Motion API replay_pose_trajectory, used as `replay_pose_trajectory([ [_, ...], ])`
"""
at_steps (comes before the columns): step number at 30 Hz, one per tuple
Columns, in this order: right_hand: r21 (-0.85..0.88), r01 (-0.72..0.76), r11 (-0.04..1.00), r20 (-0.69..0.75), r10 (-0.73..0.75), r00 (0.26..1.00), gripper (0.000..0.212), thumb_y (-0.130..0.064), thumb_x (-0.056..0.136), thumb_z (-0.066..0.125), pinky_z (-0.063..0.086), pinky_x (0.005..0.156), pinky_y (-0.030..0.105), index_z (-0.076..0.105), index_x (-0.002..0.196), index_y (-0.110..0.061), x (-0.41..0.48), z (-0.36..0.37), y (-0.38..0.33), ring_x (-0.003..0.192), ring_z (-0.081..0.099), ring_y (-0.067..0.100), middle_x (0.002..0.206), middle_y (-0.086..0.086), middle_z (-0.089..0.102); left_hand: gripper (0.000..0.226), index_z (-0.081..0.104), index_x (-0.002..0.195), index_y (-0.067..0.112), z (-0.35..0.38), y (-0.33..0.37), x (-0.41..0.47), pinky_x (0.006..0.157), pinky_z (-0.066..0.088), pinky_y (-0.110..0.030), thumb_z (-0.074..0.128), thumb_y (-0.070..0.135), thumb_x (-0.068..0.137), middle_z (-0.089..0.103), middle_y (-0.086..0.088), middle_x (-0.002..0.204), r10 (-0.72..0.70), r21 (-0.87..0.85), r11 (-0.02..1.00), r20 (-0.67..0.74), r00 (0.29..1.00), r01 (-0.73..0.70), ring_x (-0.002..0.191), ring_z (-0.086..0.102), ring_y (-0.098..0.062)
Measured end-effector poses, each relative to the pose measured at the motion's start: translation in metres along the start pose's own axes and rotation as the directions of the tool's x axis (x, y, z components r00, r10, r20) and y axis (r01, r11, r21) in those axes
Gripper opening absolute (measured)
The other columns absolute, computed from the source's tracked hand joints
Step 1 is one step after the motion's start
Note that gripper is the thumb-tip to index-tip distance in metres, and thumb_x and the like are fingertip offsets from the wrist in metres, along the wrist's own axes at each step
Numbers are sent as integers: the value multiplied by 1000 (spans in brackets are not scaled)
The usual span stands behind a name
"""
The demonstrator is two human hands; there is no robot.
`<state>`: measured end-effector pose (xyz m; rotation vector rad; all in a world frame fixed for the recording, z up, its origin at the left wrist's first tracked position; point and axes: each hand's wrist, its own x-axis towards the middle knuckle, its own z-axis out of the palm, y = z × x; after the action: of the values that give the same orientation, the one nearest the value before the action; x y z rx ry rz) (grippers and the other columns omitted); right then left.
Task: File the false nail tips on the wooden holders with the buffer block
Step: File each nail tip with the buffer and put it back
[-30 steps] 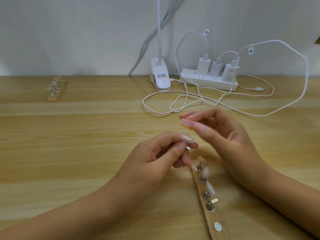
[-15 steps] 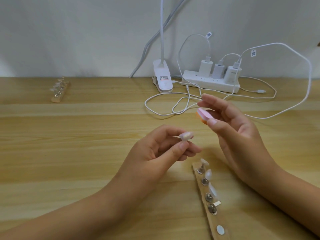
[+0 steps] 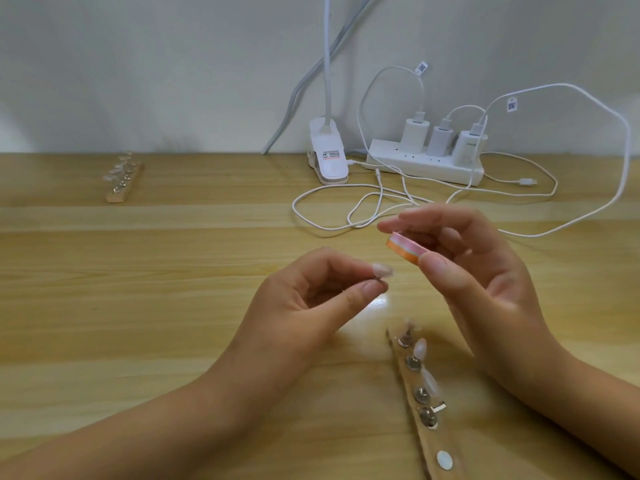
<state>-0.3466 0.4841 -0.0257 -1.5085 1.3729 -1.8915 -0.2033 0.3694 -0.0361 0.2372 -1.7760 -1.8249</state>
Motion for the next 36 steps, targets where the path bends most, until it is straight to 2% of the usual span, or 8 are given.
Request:
replay_pose_trajectory([
  [11,-57,81,995,-12,-82,997,15,-16,91,61,47,99,33,55,104,-11,-1,-1,-3,119,62,27,119,14,66,12,72,82,26,-2,2,2,78,53,-15,75,29,71,77,1,89,22,70,997,-61,998,-18,90,72,-13],
  [14,-104,15,994,40,-11,999,16,-19,93,66,47,98,32,58,102,-10,-2,1,1,116,62,24,117,12,65,15,69,86,24,-2,2,2,80,55,-21,78,27,73,76,-1,89,31,104,994,-57,998,-25,90,72,-14],
  [19,-27,51,998,-24,-52,998,12,-14,89,63,49,94,27,60,99,-10,0,1,-1,110,64,21,111,10,66,9,72,79,25,-2,2,1,77,53,-15,78,25,73,76,6,87,21,123,992,-59,998,-14,88,72,-8],
  [24,16,-167,986,-42,167,985,10,-15,84,70,49,85,20,64,89,-8,4,-3,7,99,66,13,99,2,70,9,73,78,21,-3,0,1,77,54,-18,79,24,72,76,5,84,25,170,985,-78,997,-11,85,73,-8],
  [27,96,-37,995,-53,42,998,14,-26,85,73,50,89,26,66,91,-16,3,-4,2,102,64,18,102,2,68,7,73,78,23,-3,0,1,76,54,-17,76,24,72,77,7,85,31,159,987,-78,996,-18,86,72,-7],
  [31,-27,-122,992,-13,122,992,8,-19,84,72,50,88,24,66,88,-15,2,-2,6,98,65,15,101,1,69,6,73,78,24,-3,0,1,79,56,-21,77,25,73,76,3,85,35,176,984,-80,996,-21,85,73,-10],
  [33,14,-82,997,-59,83,995,10,-23,84,74,51,88,25,67,88,-18,2,-2,3,99,66,15,101,0,68,6,73,79,25,-3,1,1,79,55,-20,76,26,74,77,5,87,36,159,987,-72,997,-24,88,73,-10],
  [36,-77,-20,997,37,23,999,11,-26,88,70,50,91,37,65,91,-17,-1,1,0,102,64,23,103,2,67,7,74,78,25,-2,1,1,76,55,-19,76,27,71,76,5,83,33,166,986,-83,996,-19,83,72,-7],
])
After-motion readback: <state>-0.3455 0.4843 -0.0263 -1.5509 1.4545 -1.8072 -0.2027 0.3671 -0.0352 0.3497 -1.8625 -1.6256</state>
